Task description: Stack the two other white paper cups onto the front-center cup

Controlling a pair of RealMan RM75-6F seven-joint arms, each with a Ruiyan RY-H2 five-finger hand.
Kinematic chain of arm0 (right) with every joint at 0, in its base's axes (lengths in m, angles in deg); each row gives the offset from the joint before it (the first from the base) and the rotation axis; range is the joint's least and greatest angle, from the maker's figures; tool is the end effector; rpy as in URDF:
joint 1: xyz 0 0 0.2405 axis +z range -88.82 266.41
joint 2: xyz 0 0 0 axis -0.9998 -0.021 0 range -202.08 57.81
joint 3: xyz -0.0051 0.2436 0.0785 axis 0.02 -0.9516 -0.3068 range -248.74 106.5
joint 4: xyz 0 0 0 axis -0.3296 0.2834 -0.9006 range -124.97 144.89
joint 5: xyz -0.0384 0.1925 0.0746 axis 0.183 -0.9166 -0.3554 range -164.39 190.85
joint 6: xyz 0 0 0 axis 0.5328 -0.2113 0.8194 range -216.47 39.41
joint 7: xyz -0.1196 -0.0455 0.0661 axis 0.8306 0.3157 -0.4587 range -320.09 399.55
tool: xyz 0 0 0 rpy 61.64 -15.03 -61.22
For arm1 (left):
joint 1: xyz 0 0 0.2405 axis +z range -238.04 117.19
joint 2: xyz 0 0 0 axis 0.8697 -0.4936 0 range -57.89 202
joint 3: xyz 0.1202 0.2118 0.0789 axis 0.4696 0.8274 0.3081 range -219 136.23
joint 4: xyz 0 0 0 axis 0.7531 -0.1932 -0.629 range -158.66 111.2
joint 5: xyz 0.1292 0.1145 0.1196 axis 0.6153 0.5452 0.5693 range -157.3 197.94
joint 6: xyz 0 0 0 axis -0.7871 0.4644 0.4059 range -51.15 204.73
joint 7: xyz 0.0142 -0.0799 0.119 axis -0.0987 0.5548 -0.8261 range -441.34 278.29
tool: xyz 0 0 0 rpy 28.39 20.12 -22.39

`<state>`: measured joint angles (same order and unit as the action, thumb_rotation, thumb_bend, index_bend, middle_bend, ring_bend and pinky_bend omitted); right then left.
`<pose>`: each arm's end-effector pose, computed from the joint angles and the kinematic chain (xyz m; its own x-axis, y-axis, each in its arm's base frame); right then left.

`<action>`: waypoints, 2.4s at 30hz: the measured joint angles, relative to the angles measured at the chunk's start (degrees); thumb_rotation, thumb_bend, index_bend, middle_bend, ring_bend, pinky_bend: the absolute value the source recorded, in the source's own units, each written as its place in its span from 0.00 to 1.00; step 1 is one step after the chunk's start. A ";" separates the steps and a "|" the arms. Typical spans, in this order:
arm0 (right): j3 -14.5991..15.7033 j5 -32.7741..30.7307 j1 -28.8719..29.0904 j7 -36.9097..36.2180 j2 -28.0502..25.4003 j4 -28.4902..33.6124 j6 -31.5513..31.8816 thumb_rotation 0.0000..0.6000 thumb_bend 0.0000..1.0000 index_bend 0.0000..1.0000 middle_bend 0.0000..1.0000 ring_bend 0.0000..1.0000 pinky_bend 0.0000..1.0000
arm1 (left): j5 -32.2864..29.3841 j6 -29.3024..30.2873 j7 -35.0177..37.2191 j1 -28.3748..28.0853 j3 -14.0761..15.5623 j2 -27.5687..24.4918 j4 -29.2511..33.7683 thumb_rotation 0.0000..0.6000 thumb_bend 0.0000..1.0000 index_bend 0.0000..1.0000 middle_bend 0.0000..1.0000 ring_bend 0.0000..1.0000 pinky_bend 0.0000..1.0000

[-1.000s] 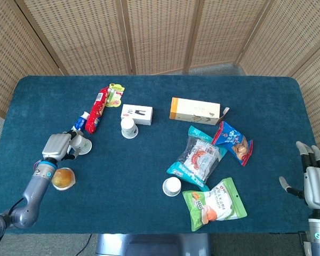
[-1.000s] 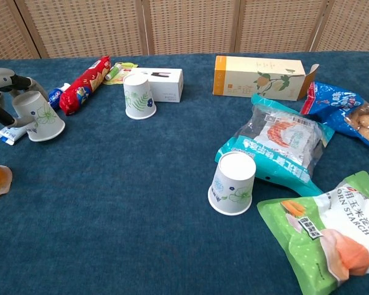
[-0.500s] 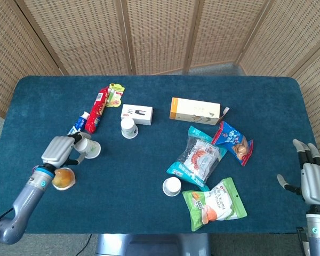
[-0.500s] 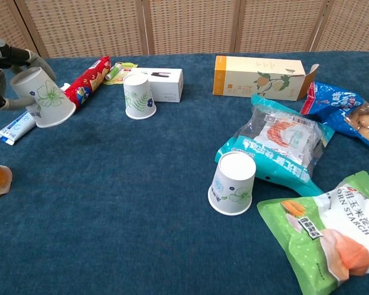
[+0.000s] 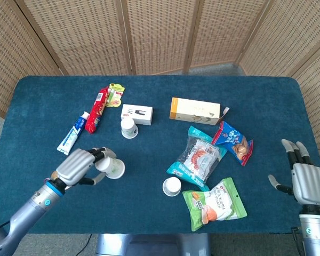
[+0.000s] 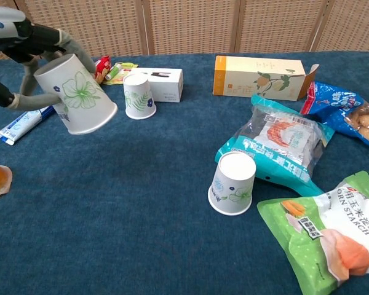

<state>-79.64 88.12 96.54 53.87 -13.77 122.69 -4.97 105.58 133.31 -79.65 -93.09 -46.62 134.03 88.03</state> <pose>-0.2524 -0.2056 0.1766 0.3616 0.0257 0.9320 -0.9301 0.0784 0.3587 -0.1425 0.2626 0.0848 0.2867 0.3821 0.8785 0.8725 -0.4829 -0.0747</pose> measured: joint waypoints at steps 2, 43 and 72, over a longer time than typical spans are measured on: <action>0.35 0.60 0.08 0.01 -0.16 0.09 -0.34 0.90 0.28 0.00 0.13 0.00 0.41 | 1.20 -0.91 0.27 -0.98 0.18 0.01 0.98 1.00 0.46 0.31 0.30 0.35 0.59; 2.05 4.86 -1.25 -4.70 -2.64 -0.49 0.30 0.90 0.28 0.00 0.13 0.00 0.41 | -17.61 -15.35 -16.02 -22.32 -5.48 20.27 -6.65 1.00 0.46 0.30 0.29 0.30 0.53; 1.78 4.24 -1.24 -7.45 -2.67 -2.48 -0.49 0.90 0.28 0.00 0.13 0.00 0.41 | -23.13 -15.60 -18.44 -27.82 -3.98 23.94 -10.26 1.00 0.46 0.27 0.23 0.18 0.42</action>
<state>-77.86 92.36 95.31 46.42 -16.44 120.20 -5.46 82.45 117.71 -98.09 -120.92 -50.60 157.97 77.77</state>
